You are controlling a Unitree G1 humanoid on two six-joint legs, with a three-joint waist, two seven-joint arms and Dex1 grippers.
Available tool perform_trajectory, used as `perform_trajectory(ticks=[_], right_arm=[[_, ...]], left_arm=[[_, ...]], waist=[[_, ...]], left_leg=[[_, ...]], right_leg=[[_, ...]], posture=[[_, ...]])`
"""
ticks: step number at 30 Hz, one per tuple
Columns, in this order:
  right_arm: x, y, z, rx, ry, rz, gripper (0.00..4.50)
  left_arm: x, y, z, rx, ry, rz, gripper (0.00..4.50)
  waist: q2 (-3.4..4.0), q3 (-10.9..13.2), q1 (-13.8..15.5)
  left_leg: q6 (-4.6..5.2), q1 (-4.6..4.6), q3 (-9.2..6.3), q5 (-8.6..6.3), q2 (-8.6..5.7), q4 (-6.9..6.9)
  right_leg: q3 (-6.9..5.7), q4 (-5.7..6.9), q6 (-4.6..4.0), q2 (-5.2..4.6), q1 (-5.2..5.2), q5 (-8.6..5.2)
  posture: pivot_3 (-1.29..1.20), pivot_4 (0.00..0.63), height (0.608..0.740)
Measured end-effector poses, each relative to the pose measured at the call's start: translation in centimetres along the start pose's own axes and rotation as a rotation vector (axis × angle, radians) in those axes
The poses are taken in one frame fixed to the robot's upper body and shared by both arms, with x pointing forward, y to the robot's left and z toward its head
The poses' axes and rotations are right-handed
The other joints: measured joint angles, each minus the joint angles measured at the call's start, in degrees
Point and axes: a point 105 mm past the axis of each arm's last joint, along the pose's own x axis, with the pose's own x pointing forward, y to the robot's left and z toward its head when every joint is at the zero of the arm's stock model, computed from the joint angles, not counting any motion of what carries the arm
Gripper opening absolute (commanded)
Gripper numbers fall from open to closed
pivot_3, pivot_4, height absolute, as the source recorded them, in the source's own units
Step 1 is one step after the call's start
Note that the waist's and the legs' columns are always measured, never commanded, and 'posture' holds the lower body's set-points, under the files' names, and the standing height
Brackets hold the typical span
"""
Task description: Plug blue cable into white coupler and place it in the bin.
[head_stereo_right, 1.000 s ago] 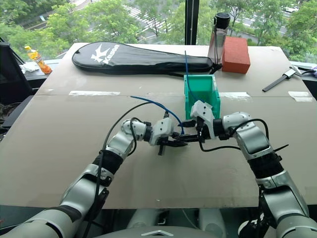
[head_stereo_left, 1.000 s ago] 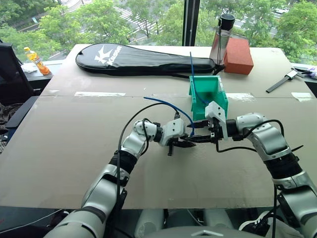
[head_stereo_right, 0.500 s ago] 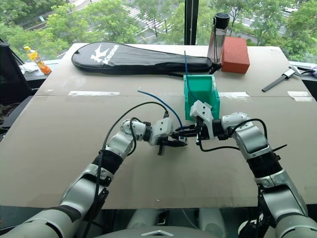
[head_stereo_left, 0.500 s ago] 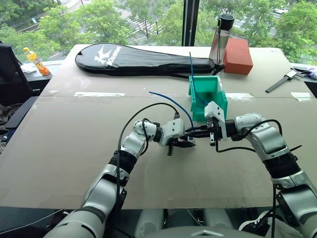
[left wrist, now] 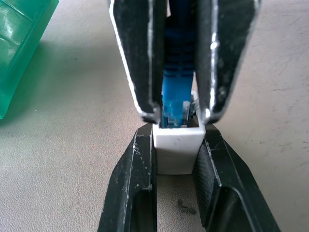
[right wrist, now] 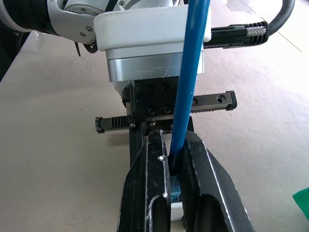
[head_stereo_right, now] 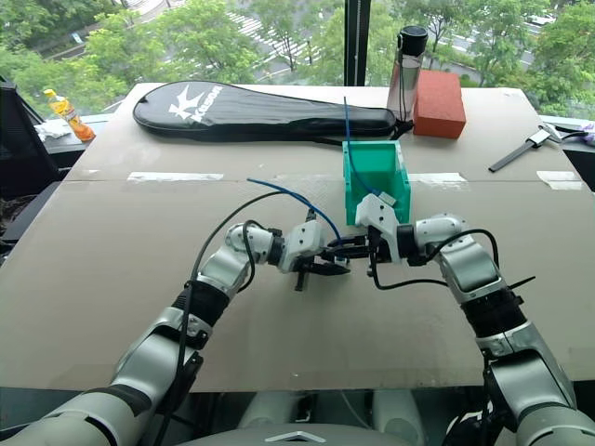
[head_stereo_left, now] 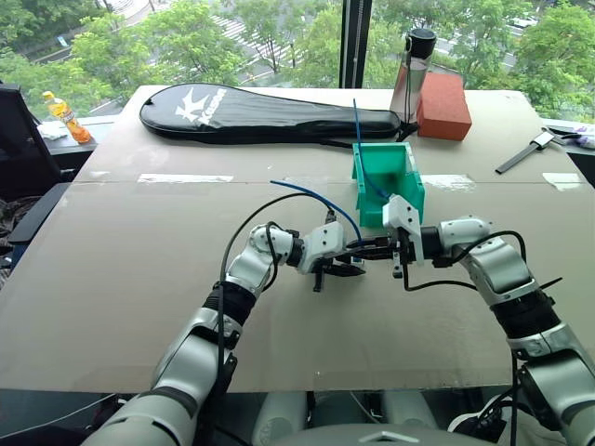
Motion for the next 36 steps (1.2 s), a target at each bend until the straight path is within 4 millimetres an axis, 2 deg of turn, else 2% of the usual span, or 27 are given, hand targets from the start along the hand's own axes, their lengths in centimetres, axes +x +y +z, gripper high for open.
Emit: perform_trajectory(ticks=[3, 4, 5, 6, 8, 9, 14, 16, 18, 19, 21, 23, 25, 27, 30, 32, 33, 34, 36], right_arm=[[-0.1, -0.1, 0.1, 0.002, -0.025, -0.026, 0.02], [-0.3, -0.1, 0.2, 0.007, -0.044, -0.037, 0.66], [-0.4, -0.1, -0.3, 0.027, -0.030, -0.042, 0.92], [-0.7, 0.2, -1.3, 0.066, -0.015, -0.050, 1.43], [-1.2, 0.4, -0.7, 0.059, -0.034, -0.081, 2.45], [-1.7, 0.2, 0.1, 0.041, -0.057, -0.109, 2.77], [-5.8, 1.1, 6.3, -0.068, -0.239, -0.255, 2.77], [-7.3, 2.5, 7.1, -0.058, -0.279, -0.316, 2.77], [-8.4, 3.6, 6.9, -0.034, -0.288, -0.393, 2.77], [-9.2, 4.2, 6.5, -0.022, -0.277, -0.468, 2.77], [-9.9, 4.8, 5.9, -0.002, -0.268, -0.552, 2.77], [-10.8, 5.4, 4.8, 0.039, -0.257, -0.675, 2.77], [-11.6, 5.9, 3.5, 0.074, -0.219, -0.785, 2.77], [-12.3, 6.2, 2.7, 0.088, -0.193, -0.873, 2.77], [-12.7, 6.7, 1.9, 0.113, -0.182, -0.950, 2.77], [-13.0, 6.9, 1.5, 0.128, -0.176, -1.000, 2.80], [-13.1, 7.0, 1.4, 0.127, -0.171, -1.012, 2.80], [-13.2, 7.1, 1.2, 0.126, -0.162, -1.030, 2.80], [-13.2, 7.2, 1.4, 0.122, -0.172, -1.049, 2.80]], left_arm=[[0.0, 0.0, 0.0, -0.006, 0.000, 0.003, 0.42], [0.1, 0.0, 0.0, -0.011, -0.004, 0.003, 0.42], [0.1, 0.0, 0.1, -0.017, -0.010, 0.002, 0.42], [0.2, 0.0, 0.3, -0.019, -0.015, -0.002, 0.42], [0.0, 0.1, 0.4, -0.039, -0.029, 0.000, 0.42], [0.0, 0.1, 0.5, -0.051, -0.034, -0.002, 0.42], [-0.9, 1.1, 2.1, -0.117, -0.094, 0.037, 0.42], [-1.6, 2.2, 3.6, -0.166, -0.134, 0.089, 0.42], [-2.4, 3.8, 5.9, -0.237, -0.184, 0.140, 0.42], [-2.8, 5.1, 8.2, -0.287, -0.209, 0.161, 0.42], [-3.2, 6.6, 10.9, -0.335, -0.224, 0.190, 0.42], [-3.3, 8.4, 13.9, -0.425, -0.208, 0.223, 0.42], [-3.3, 9.8, 16.0, -0.474, -0.198, 0.254, 0.42], [-2.2, 10.5, 15.9, -0.542, -0.162, 0.265, 0.42], [-0.1, 10.9, 13.7, -0.657, -0.069, 0.283, 0.42], [0.9, 11.1, 12.4, -0.688, -0.012, 0.303, 1.45], [1.2, 11.2, 12.1, -0.691, 0.006, 0.318, 1.71], [1.4, 11.6, 11.8, -0.685, 0.026, 0.353, 2.22], [1.0, 12.1, 11.9, -0.684, 0.036, 0.386, 3.14]], waist=[[0.00, 0.0, 0.1], [0.00, 0.0, 0.1], [-0.01, 0.0, 0.1], [-0.01, 0.1, 0.3], [0.07, 0.2, 0.2], [0.07, 0.2, 0.2], [0.05, 0.4, 0.4], [0.02, 0.4, 0.6], [-0.09, 0.5, 0.8], [-0.10, 0.5, 0.8], [-0.19, 0.6, 0.9], [-0.26, 0.6, 1.0], [-0.25, 0.6, 0.5], [-0.26, 0.6, 0.1], [-0.27, 0.7, -0.1], [-0.29, 0.7, 0.0], [-0.29, 0.7, 0.0], [-0.29, 0.7, 0.1], [-0.31, 0.8, 0.0]], left_leg=[[0.00, 0.04, -0.01, 0.00, 0.00, 0.00], [0.00, 0.04, -0.01, 0.00, 0.00, 0.00], [0.00, 0.01, -0.01, 0.00, 0.00, 0.00], [0.00, -0.11, -0.03, 0.00, 0.00, 0.02], [0.00, -0.26, 0.04, 0.00, -0.03, 0.03], [0.00, -0.29, 0.04, 0.00, -0.03, 0.02], [0.00, -0.41, -0.13, 0.00, -0.01, -0.05], [-0.01, -0.46, -0.24, 0.00, -0.02, -0.05], [0.00, -0.59, -0.31, 0.00, -0.04, 0.04], [0.00, -0.64, -0.33, 0.00, -0.08, 0.05], [0.00, -0.70, -0.36, 0.00, -0.12, 0.11], [0.00, -0.71, -0.36, 0.00, -0.14, 0.18], [0.00, -0.59, -0.26, 0.00, -0.17, 0.12], [0.00, -0.33, -0.12, 0.00, -0.16, -0.02], [0.00, -0.30, -0.10, 0.00, -0.12, -0.06], [0.00, -0.31, -0.11, 0.00, -0.11, -0.07], [0.00, -0.32, -0.10, 0.00, -0.09, -0.07], [0.00, -0.34, -0.08, 0.00, -0.07, -0.07], [0.00, -0.42, -0.01, 0.00, -0.06, -0.07]], right_leg=[[-0.01, 0.00, -0.07, 0.00, 0.05, -0.04], [0.00, 0.00, -0.10, 0.00, 0.05, -0.06], [0.00, -0.01, -0.09, -0.01, 0.04, -0.05], [-0.02, -0.01, -0.10, -0.02, -0.04, -0.06], [0.05, -0.01, 0.06, -0.04, -0.19, 0.04], [0.05, -0.03, 0.07, -0.04, -0.20, 0.04], [-0.09, -0.05, 0.07, -0.03, -0.29, 0.03], [-0.19, -0.06, 0.09, -0.05, -0.26, 0.01], [-0.26, -0.07, 0.11, -0.05, -0.29, 0.01], [-0.26, -0.08, 0.12, -0.06, -0.30, 0.01], [-0.28, -0.09, 0.17, -0.05, -0.32, -0.02], [-0.29, -0.08, 0.41, -0.02, -0.32, -0.15], [-0.17, -0.06, 0.51, -0.03, -0.29, -0.21], [-0.02, -0.05, 0.52, -0.01, -0.17, -0.23], [0.01, -0.04, 0.51, 0.13, -0.20, -0.24], [0.01, -0.04, 0.50, 0.18, -0.22, -0.24], [0.02, -0.04, 0.50, 0.18, -0.23, -0.24], [0.05, -0.04, 0.50, 0.18, -0.25, -0.24], [0.12, -0.04, 0.50, 0.17, -0.37, -0.23]], posture=[[0.00, 0.150, 0.740], [0.00, 0.150, 0.740], [0.00, 0.150, 0.740], [0.00, 0.150, 0.740], [0.00, 0.150, 0.740], [0.00, 0.150, 0.740], [0.00, 0.150, 0.740], [0.00, 0.150, 0.740], [0.00, 0.150, 0.740], [0.00, 0.150, 0.740], [0.00, 0.150, 0.740], [0.00, 0.150, 0.740], [0.00, 0.150, 0.740], [0.00, 0.150, 0.740], [0.00, 0.150, 0.740], [0.00, 0.150, 0.740], [0.00, 0.150, 0.740], [0.00, 0.150, 0.740], [0.00, 0.150, 0.740]])
